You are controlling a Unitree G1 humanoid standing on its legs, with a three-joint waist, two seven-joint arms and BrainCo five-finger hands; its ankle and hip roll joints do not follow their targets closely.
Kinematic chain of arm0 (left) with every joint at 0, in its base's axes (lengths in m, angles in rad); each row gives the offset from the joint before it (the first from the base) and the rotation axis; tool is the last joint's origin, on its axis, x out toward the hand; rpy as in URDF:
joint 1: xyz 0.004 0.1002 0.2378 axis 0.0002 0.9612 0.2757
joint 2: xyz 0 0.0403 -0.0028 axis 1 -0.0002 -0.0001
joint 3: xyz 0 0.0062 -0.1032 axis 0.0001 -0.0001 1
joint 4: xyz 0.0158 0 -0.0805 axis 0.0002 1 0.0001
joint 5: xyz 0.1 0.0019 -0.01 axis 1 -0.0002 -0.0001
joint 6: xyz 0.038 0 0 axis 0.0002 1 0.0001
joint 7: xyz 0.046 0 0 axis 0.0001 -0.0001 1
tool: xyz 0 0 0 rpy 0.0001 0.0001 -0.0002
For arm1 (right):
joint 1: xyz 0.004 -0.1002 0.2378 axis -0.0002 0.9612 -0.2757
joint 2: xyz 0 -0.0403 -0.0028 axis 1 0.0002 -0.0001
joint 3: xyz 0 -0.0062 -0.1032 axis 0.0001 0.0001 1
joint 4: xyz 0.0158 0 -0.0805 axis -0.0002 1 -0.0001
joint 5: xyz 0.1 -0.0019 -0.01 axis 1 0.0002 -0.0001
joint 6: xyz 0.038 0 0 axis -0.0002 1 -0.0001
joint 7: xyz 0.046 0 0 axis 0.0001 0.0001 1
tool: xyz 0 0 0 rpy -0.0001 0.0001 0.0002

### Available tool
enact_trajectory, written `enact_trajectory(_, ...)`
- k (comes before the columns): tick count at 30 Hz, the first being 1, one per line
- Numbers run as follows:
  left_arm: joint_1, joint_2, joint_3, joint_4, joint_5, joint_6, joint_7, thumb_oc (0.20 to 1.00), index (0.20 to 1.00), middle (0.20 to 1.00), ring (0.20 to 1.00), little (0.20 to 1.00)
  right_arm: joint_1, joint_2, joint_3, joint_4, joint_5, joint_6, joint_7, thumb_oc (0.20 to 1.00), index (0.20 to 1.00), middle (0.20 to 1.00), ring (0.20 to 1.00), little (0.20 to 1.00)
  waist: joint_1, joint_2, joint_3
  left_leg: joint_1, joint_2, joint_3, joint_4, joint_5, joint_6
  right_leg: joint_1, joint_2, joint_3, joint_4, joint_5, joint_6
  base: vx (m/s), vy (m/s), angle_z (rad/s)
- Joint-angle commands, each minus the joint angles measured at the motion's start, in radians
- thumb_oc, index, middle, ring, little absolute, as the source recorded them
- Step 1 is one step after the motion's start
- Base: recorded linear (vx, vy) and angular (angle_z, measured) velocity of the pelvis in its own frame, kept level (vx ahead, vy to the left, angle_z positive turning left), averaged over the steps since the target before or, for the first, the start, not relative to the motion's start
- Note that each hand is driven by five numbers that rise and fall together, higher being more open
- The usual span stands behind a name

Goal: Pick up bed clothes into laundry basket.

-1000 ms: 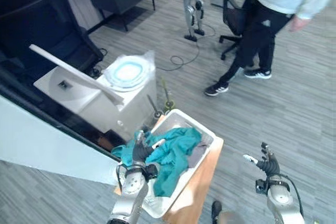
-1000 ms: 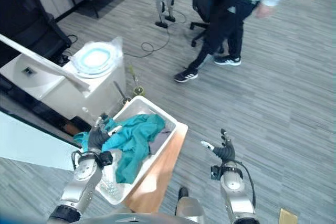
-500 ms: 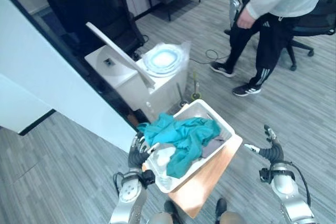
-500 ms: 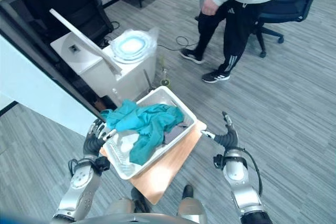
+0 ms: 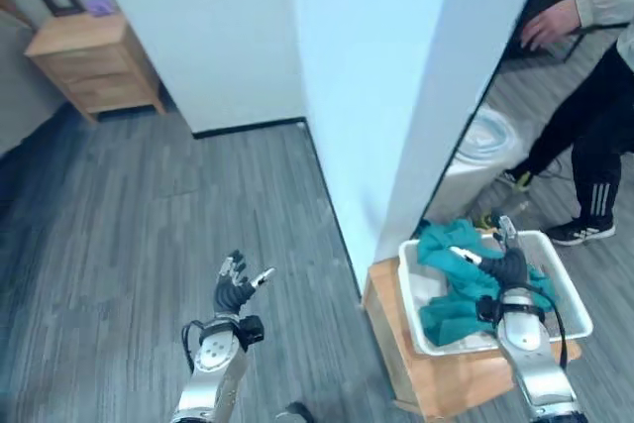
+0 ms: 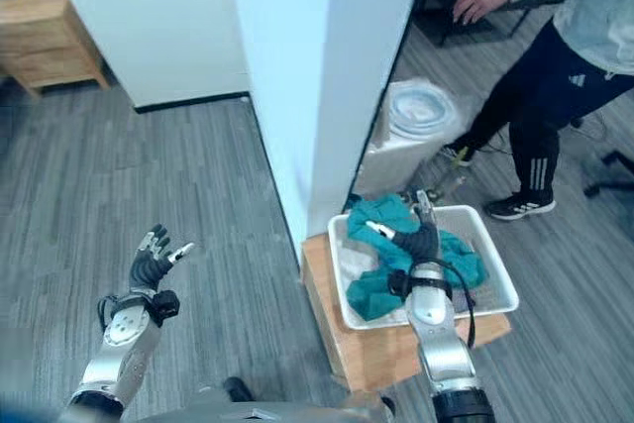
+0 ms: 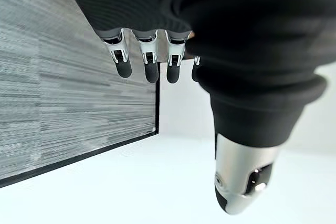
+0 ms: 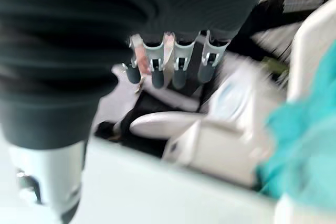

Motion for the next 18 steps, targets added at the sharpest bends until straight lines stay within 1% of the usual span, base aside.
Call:
enact_trajectory(1, 0.046, 0.041, -0.002, -0.097, 0.001, -0.037, 0.005, 1.0, 1.0, 1.0, 1.0, 1.0, 0.018, -0.004, 0.025, -0.008, 0.034, -0.039, 0.043, 1.0, 1.0, 1.0, 1.0, 1.0, -0.063, -0.045, 0.008, 0.142, 0.066, -0.093, -0.113, 0.0, -0.052, -0.114, 0.044, 0.35, 0.05, -0.058, 0.176, 0.11, 0.253, 0.79)
enact_trajectory(2, 0.054, 0.045, -0.003, -0.102, -0.003, -0.035, -0.006, 1.0, 1.0, 1.0, 1.0, 1.0, 0.033, -0.005, 0.034, -0.004, 0.04, -0.037, 0.055, 1.0, 1.0, 1.0, 1.0, 1.0, -0.069, -0.042, 0.018, 0.151, 0.05, -0.124, -0.13, 0.001, -0.046, -0.133, 0.091, 0.412, 0.05, -0.088, 0.179, 0.12, 0.244, 1.14)
enact_trajectory(3, 0.057, 0.052, -0.005, -0.103, -0.001, -0.032, -0.013, 1.0, 1.0, 1.0, 1.0, 1.0, 0.037, -0.01, 0.048, 0.006, 0.047, -0.039, 0.066, 1.0, 1.0, 1.0, 1.0, 1.0, -0.072, -0.036, 0.025, 0.154, 0.036, -0.156, -0.149, 0.004, -0.04, -0.141, 0.144, 0.458, 0.038, -0.137, 0.168, 0.05, 0.189, 1.32)
enact_trajectory(4, 0.063, 0.055, -0.005, -0.106, 0.0, -0.031, -0.016, 1.0, 1.0, 1.0, 1.0, 1.0, 0.043, -0.007, 0.056, 0.009, 0.057, -0.039, 0.07, 1.0, 1.0, 1.0, 1.0, 1.0, -0.076, -0.035, 0.033, 0.142, 0.028, -0.172, -0.156, 0.028, -0.031, -0.156, 0.189, 0.481, 0.028, -0.159, 0.143, 0.04, 0.182, 1.78)
enact_trajectory(5, 0.069, 0.058, -0.002, -0.106, -0.002, -0.026, -0.021, 1.0, 1.0, 1.0, 1.0, 1.0, 0.049, -0.008, 0.066, 0.014, 0.064, -0.037, 0.081, 1.0, 1.0, 1.0, 1.0, 1.0, -0.076, -0.028, 0.038, 0.142, 0.016, -0.205, -0.173, 0.034, -0.03, -0.164, 0.241, 0.517, 0.018, -0.204, 0.135, 0.04, 0.128, 2.29)
enact_trajectory(6, 0.072, 0.057, -0.001, -0.107, -0.001, -0.023, -0.024, 1.0, 1.0, 1.0, 1.0, 1.0, 0.052, -0.006, 0.071, 0.022, 0.073, -0.036, 0.083, 1.0, 1.0, 1.0, 1.0, 1.0, -0.076, -0.026, 0.043, 0.146, 0.004, -0.233, -0.184, 0.035, -0.027, -0.17, 0.274, 0.542, 0.016, -0.231, 0.133, 0.11, 0.109, 2.34)
enact_trajectory(7, 0.069, 0.057, 0.0, -0.103, 0.002, -0.022, -0.027, 1.0, 1.0, 1.0, 1.0, 1.0, 0.05, -0.006, 0.077, 0.029, 0.079, -0.035, 0.086, 1.0, 1.0, 1.0, 1.0, 1.0, -0.073, -0.025, 0.044, 0.148, -0.006, -0.253, -0.189, 0.032, -0.025, -0.165, 0.297, 0.565, -0.005, -0.253, 0.13, 0.12, 0.032, 1.75)
enact_trajectory(8, 0.065, 0.055, -0.003, -0.102, 0.001, -0.02, -0.03, 1.0, 1.0, 1.0, 1.0, 1.0, 0.044, -0.004, 0.082, 0.037, 0.085, -0.034, 0.087, 1.0, 1.0, 1.0, 1.0, 1.0, -0.071, -0.026, 0.045, 0.145, -0.014, -0.275, -0.188, 0.03, -0.023, -0.167, 0.318, 0.597, -0.026, -0.257, 0.126, 0.17, -0.017, 0.86)
enact_trajectory(9, 0.063, 0.05, -0.007, -0.096, -0.004, -0.019, -0.03, 1.0, 1.0, 1.0, 1.0, 1.0, 0.038, -0.005, 0.089, 0.045, 0.091, -0.037, 0.09, 1.0, 1.0, 1.0, 1.0, 1.0, -0.072, -0.024, 0.049, 0.145, -0.022, -0.311, -0.184, 0.023, -0.021, -0.18, 0.346, 0.656, -0.05, -0.269, 0.12, 0.18, -0.035, 0.46)
enact_trajectory(10, 0.071, 0.046, -0.005, -0.099, -0.012, -0.02, -0.034, 1.0, 1.0, 1.0, 1.0, 1.0, 0.04, -0.006, 0.091, 0.047, 0.097, -0.033, 0.095, 1.0, 1.0, 1.0, 1.0, 1.0, -0.073, -0.023, 0.053, 0.145, -0.031, -0.341, -0.176, 0.017, -0.021, -0.192, 0.367, 0.708, -0.062, -0.268, 0.12, 0.22, -0.052, 0.33)
enact_trajectory(11, 0.075, 0.042, -0.007, -0.097, -0.02, -0.02, -0.039, 1.0, 1.0, 1.0, 1.0, 1.0, 0.041, -0.011, 0.094, 0.049, 0.104, -0.032, 0.102, 1.0, 1.0, 1.0, 1.0, 1.0, -0.079, -0.024, 0.061, 0.146, -0.043, -0.384, -0.163, 0.004, -0.018, -0.201, 0.393, 0.787, -0.082, -0.266, 0.116, 0.21, -0.098, 0.57)
enact_trajectory(12, 0.073, 0.043, -0.004, -0.095, -0.027, -0.024, -0.033, 1.0, 1.0, 1.0, 1.0, 1.0, 0.035, -0.025, 0.105, 0.066, 0.115, -0.035, 0.11, 1.0, 1.0, 1.0, 1.0, 1.0, -0.075, -0.022, 0.074, 0.14, -0.051, -0.427, -0.137, -0.012, -0.024, -0.214, 0.402, 0.846, -0.103, -0.259, 0.118, 0.15, -0.109, 0.79)
enact_trajectory(13, 0.082, 0.043, 0.0, -0.105, -0.033, -0.025, -0.047, 1.0, 1.0, 1.0, 1.0, 1.0, 0.037, -0.026, 0.103, 0.058, 0.116, -0.028, 0.111, 1.0, 1.0, 1.0, 1.0, 1.0, -0.073, -0.026, 0.074, 0.135, -0.06, -0.446, -0.127, -0.017, -0.02, -0.211, 0.4, 0.858, -0.123, -0.251, 0.111, 0.13, -0.145, 1.33)
enact_trajectory(14, 0.085, 0.039, 0.003, -0.117, -0.028, -0.021, -0.054, 1.0, 1.0, 1.0, 1.0, 1.0, 0.024, -0.029, 0.118, 0.052, 0.112, -0.033, 0.118, 1.0, 1.0, 1.0, 1.0, 1.0, -0.073, -0.027, 0.075, 0.135, -0.064, -0.454, -0.104, -0.028, -0.021, -0.214, 0.387, 0.851, -0.119, -0.227, 0.114, 0.11, -0.155, 1.3)
enact_trajectory(15, 0.076, 0.034, 0.007, -0.11, -0.029, -0.03, -0.051, 1.0, 1.0, 1.0, 1.0, 1.0, 0.01, -0.029, 0.128, 0.06, 0.112, -0.035, 0.115, 1.0, 1.0, 1.0, 1.0, 1.0, -0.067, -0.03, 0.071, 0.13, -0.068, -0.455, -0.076, -0.042, -0.024, -0.203, 0.374, 0.834, -0.13, -0.226, 0.112, 0.17, -0.229, 1.06)
enact_trajectory(17, 0.081, 0.018, 0.011, -0.108, -0.046, -0.033, -0.06, 1.0, 1.0, 1.0, 1.0, 1.0, 0.005, -0.043, 0.142, 0.067, 0.107, -0.033, 0.131, 1.0, 1.0, 1.0, 1.0, 1.0, -0.06, -0.025, 0.066, 0.112, -0.07, -0.471, -0.011, -0.062, -0.043, -0.159, 0.361, 0.805, -0.183, -0.226, 0.098, 0.16, -0.212, 0.48)
enact_trajectory(18, 0.084, 0.01, 0.012, -0.111, -0.052, -0.033, -0.063, 1.0, 1.0, 1.0, 1.0, 1.0, -0.002, -0.052, 0.15, 0.068, 0.101, -0.037, 0.134, 1.0, 1.0, 1.0, 1.0, 1.0, -0.051, -0.021, 0.064, 0.103, -0.069, -0.475, 0.02, -0.06, -0.051, -0.139, 0.358, 0.794, -0.203, -0.23, 0.09, 0.16, -0.207, 0.58)
